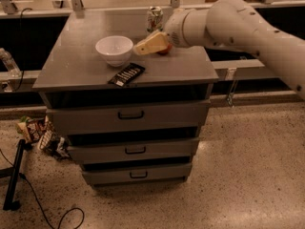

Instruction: Pick rxbar chocolate from white bowl and place on counter

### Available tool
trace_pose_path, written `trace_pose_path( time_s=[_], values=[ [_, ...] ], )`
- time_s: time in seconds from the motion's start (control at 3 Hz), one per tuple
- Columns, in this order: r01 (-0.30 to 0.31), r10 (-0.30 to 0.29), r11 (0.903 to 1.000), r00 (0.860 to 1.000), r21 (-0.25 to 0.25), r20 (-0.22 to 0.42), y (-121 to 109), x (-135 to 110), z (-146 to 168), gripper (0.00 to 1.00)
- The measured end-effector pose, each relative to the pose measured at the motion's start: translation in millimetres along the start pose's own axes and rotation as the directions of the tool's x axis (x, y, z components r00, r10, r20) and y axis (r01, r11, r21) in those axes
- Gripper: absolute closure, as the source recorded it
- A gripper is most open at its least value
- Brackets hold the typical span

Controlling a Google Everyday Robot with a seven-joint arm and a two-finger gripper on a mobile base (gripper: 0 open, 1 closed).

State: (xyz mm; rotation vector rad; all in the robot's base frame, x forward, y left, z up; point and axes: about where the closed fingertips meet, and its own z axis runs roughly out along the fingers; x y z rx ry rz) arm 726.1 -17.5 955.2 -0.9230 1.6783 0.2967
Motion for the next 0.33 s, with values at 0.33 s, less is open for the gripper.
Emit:
trace_pose_path(
  time_s=[0.33],
  values=[
    [0.002, -0.002, 0.9999, 1.0, -0.011, 0.003, 5.1, -2.2, 4.2, 0.0]
  ],
)
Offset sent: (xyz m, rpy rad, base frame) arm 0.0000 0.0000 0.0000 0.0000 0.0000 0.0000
